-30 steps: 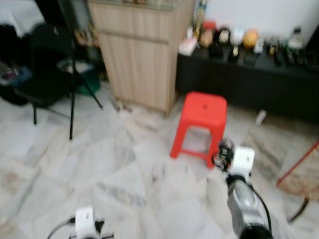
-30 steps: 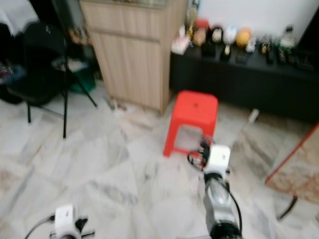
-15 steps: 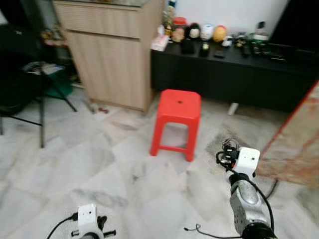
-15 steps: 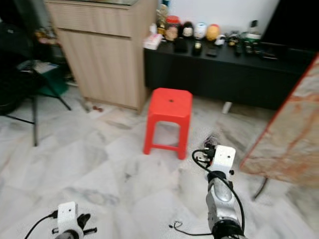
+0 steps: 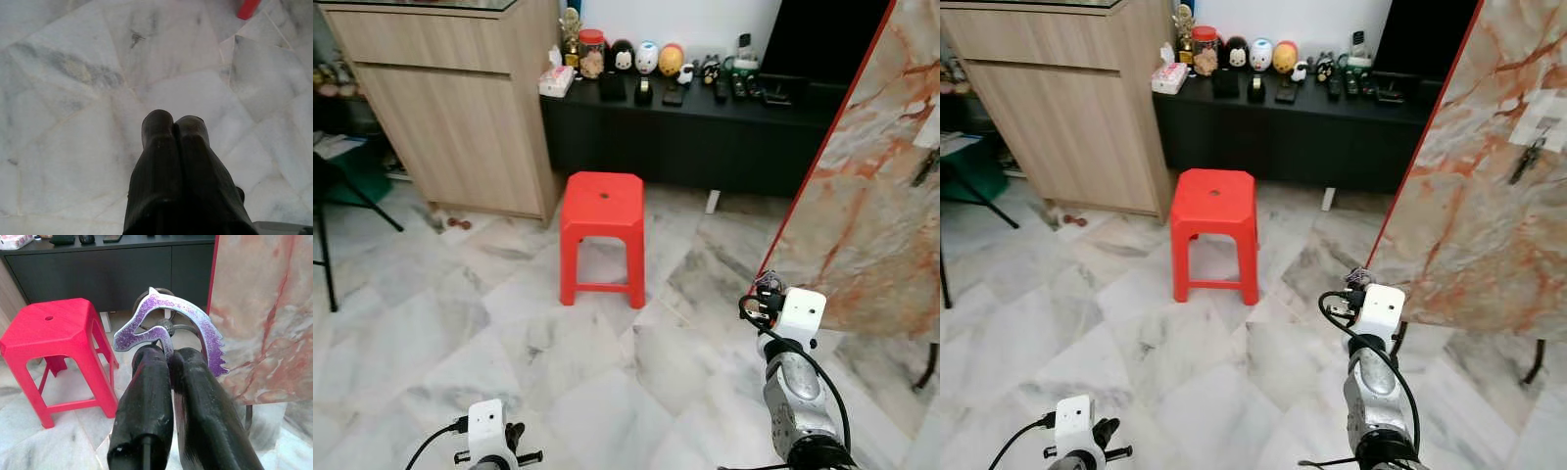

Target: Hang keys on a hook

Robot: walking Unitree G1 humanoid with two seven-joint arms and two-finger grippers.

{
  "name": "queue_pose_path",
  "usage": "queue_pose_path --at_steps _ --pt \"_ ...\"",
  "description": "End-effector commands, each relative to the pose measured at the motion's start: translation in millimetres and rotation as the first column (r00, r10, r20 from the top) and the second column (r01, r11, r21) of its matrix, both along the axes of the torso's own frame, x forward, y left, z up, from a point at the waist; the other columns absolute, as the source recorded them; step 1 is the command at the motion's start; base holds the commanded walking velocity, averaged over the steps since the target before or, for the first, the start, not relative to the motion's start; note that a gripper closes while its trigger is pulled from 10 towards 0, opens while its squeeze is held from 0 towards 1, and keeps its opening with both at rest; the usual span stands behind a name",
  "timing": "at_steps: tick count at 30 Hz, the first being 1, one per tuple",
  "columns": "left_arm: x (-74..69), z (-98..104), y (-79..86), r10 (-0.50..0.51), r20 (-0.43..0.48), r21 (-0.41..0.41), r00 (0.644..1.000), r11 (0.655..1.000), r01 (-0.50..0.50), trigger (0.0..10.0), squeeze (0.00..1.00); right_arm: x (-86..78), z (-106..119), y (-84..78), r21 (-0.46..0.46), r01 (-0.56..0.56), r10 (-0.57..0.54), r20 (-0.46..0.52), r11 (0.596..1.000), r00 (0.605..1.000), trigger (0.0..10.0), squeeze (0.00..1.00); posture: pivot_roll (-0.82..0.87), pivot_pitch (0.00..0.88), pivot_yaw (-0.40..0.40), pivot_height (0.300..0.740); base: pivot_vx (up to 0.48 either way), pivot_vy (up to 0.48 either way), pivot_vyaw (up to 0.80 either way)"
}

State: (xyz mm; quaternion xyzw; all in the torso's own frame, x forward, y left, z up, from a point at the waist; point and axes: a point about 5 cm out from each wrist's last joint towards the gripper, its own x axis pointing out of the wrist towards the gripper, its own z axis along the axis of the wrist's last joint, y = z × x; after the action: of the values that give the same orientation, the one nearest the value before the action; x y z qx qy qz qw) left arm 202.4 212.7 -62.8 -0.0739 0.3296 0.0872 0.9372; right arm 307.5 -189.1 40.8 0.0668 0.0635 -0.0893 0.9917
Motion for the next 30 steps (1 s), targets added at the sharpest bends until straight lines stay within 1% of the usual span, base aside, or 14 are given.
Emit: queue_pose_path --at_steps 1,8,13,22,30 --pt "-2.4 -1.7 0.3 -0.025 -0.020 0.013 0.999 1.000 0.025 10.0 0.00 4.4 7.6 -0.4 -0.001 0.009 -0.009 0.036 1.000 0.999 10.0 0.00 0.11 0.089 -0.041 0.740 0.000 0.000 0.00" --pt "0.4 -0.2 -0.7 -0.040 -0.013 0.019 0.999 0.999 0.040 10.0 0.00 8.2 12.0 -3.2 0.004 0.031 -0.031 0.045 1.000 0.999 10.0 0.00 0.11 0.084 -0.043 0.740 0.000 0.000 0.00" --pt "0.6 -0.3 -1.8 -0.042 -0.013 0.017 0.999 0.999 0.042 10.0 0.00 9.4 13.3 -5.3 0.017 0.046 -0.047 0.046 0.999 0.998 10.0 0.00 0.11 0.080 -0.046 0.740 0.000 -0.332 0.00" --pt "-0.6 -1.4 -3.8 -0.045 -0.016 0.015 0.999 0.999 0.045 10.0 0.00 10.0 13.8 -6.3 0.014 0.044 -0.045 0.048 0.999 0.998 10.0 0.00 0.11 0.069 -0.051 0.740 0.000 -0.350 0.00" --pt "-1.7 -2.0 -5.6 -0.054 -0.015 0.016 0.998 0.998 0.054 10.0 0.00 10.4 13.2 -3.5 0.017 0.039 -0.040 0.044 0.999 0.998 10.0 0.00 0.12 0.053 -0.052 0.740 0.000 -0.348 0.00"
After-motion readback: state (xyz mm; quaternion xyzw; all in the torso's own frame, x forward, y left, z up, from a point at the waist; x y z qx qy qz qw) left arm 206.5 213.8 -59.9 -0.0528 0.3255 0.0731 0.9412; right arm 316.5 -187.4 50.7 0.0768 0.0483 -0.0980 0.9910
